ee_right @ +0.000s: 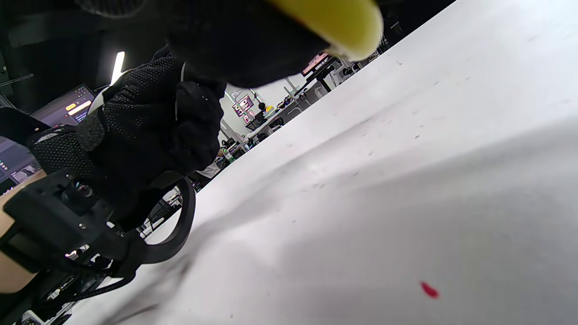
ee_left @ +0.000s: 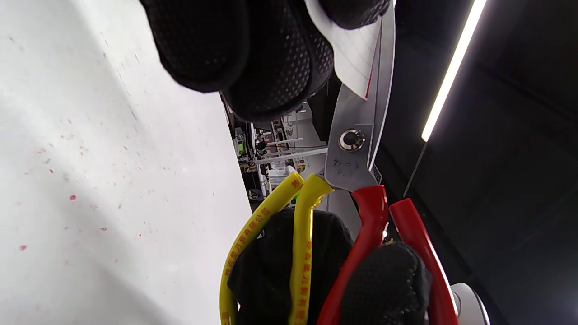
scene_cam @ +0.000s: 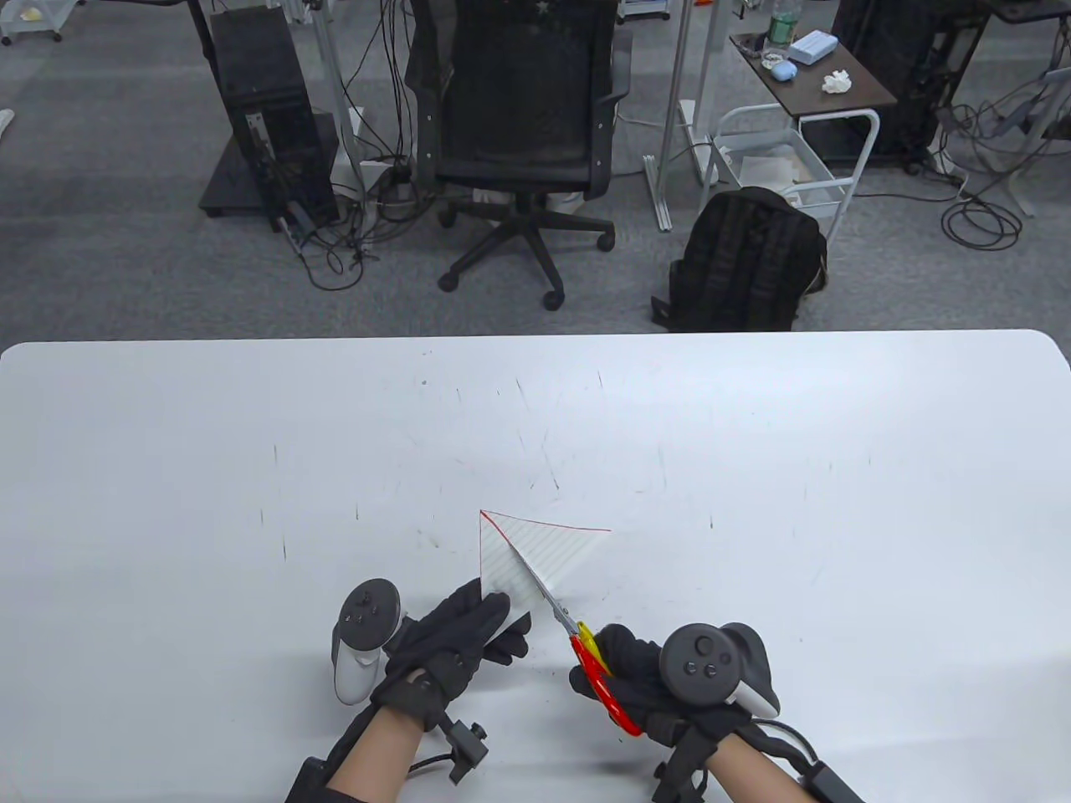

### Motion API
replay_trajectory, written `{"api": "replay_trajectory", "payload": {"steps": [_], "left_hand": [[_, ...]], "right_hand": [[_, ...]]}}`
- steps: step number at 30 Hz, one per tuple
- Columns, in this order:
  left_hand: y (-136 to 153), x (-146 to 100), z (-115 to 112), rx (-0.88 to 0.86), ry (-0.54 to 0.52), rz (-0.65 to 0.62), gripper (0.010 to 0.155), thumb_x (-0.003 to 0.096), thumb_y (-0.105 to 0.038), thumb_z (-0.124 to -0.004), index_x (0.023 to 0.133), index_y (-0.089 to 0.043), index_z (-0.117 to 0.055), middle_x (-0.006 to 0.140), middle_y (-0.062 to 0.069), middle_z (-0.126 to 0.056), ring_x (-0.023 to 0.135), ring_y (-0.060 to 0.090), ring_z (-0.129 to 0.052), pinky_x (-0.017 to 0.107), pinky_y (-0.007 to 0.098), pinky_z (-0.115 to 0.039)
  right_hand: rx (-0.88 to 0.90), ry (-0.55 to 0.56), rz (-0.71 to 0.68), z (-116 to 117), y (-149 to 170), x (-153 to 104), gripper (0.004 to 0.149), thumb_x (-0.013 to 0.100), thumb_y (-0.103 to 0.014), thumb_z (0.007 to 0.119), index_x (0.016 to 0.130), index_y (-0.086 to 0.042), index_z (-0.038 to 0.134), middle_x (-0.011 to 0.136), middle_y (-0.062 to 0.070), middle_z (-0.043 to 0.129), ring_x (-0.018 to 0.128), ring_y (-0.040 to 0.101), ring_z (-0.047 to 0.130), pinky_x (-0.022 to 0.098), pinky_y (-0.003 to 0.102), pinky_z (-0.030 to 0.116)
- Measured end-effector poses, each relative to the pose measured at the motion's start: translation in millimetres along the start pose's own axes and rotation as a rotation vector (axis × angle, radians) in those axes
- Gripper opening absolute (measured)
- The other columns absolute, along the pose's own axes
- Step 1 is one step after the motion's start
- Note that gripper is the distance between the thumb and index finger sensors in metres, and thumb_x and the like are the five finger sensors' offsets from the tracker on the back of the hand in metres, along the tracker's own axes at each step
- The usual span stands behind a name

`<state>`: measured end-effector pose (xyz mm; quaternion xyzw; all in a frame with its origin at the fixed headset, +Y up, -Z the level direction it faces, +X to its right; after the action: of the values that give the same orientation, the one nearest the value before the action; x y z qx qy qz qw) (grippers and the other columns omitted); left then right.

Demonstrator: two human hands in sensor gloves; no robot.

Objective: Cut the paper along the line with scissors

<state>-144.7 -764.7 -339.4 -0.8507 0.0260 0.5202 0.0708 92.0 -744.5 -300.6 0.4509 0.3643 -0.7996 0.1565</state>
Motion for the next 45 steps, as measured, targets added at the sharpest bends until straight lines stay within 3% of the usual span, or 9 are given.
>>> {"api": "replay_trajectory", "payload": {"steps": [9, 13, 16, 20, 26, 34, 45], "left_hand": [[2, 1, 0, -0.019, 0.012, 0.005, 0.043, 0.0665, -0.042, -0.061, 0.104, -0.020, -0.060, 0.088, 0.003, -0.084, 0.071, 0.015, -0.094, 0.055, 0.029, -0.084], [2, -1, 8, 0.138, -0.064, 0.039, 0.074, 0.0603, -0.052, -0.069, 0.114, -0.011, -0.039, 0.108, 0.018, -0.060, 0.092, 0.033, -0.076, 0.064, 0.040, -0.075], [1, -3, 17, 0.169, -0.092, 0.025, 0.082, 0.0595, -0.058, -0.066, 0.116, -0.009, -0.032, 0.111, 0.021, -0.053, 0.096, 0.037, -0.070, 0.066, 0.041, -0.072], [7, -5, 28, 0.047, -0.142, 0.031, 0.068, 0.0625, -0.053, -0.063, 0.114, -0.014, -0.041, 0.106, 0.014, -0.064, 0.090, 0.029, -0.080, 0.064, 0.035, -0.075], [6, -5, 33, 0.019, -0.159, 0.022, 0.043, 0.0647, -0.043, -0.064, 0.100, -0.020, -0.065, 0.083, 0.000, -0.087, 0.066, 0.010, -0.095, 0.047, 0.021, -0.084], [-3, -9, 36, 0.148, -0.221, 0.014, 0.039, 0.0643, -0.042, -0.064, 0.098, -0.022, -0.067, 0.079, -0.001, -0.089, 0.061, 0.008, -0.096, 0.044, 0.019, -0.085], [-10, -7, 28, 0.199, -0.191, -0.037, 0.039, 0.0642, -0.042, -0.064, 0.098, -0.022, -0.067, 0.079, -0.002, -0.089, 0.061, 0.007, -0.096, 0.045, 0.020, -0.085]], "right_hand": [[0.004, 0.009, -0.006, 0, -1, 0, 0.066, 0.056, -0.056, 0.059, 0.088, 0.002, 0.059, 0.061, 0.018, 0.084, 0.028, 0.005, 0.093, 0.022, 0.029, 0.074], [-0.024, -0.009, -0.004, 1, 0, 1, 0.066, 0.056, -0.056, 0.060, 0.088, 0.001, 0.059, 0.061, 0.018, 0.085, 0.027, 0.006, 0.093, 0.022, 0.030, 0.073], [-0.029, -0.012, -0.001, 1, 0, 0, 0.066, 0.055, -0.056, 0.060, 0.087, 0.002, 0.059, 0.061, 0.019, 0.085, 0.027, 0.006, 0.093, 0.022, 0.030, 0.073], [-0.058, -0.034, -0.006, 2, -1, 1, 0.066, 0.055, -0.056, 0.061, 0.087, 0.001, 0.060, 0.061, 0.019, 0.085, 0.027, 0.006, 0.093, 0.022, 0.030, 0.073], [-0.085, -0.069, -0.010, 5, -2, 1, 0.066, 0.056, -0.055, 0.060, 0.088, 0.002, 0.059, 0.062, 0.019, 0.084, 0.028, 0.007, 0.092, 0.023, 0.031, 0.072], [-0.067, -0.070, -0.008, 5, -2, 1, 0.067, 0.056, -0.058, 0.060, 0.088, 0.001, 0.059, 0.061, 0.018, 0.085, 0.027, 0.005, 0.092, 0.023, 0.030, 0.072], [-0.035, -0.114, -0.018, 7, -1, 1, 0.075, 0.057, -0.062, 0.056, 0.094, 0.003, 0.052, 0.071, 0.022, 0.080, 0.038, 0.014, 0.092, 0.032, 0.037, 0.072]]}}
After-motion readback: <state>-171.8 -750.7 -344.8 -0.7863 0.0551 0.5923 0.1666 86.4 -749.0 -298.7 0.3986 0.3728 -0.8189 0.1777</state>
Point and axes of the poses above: the tracker on the back of each hand, its own y axis roughly to the little-finger side, its own x axis roughly from the wrist to the fingertips, z = x × y, the point moved 4 cm from there along x, roughly from the wrist to the fingertips
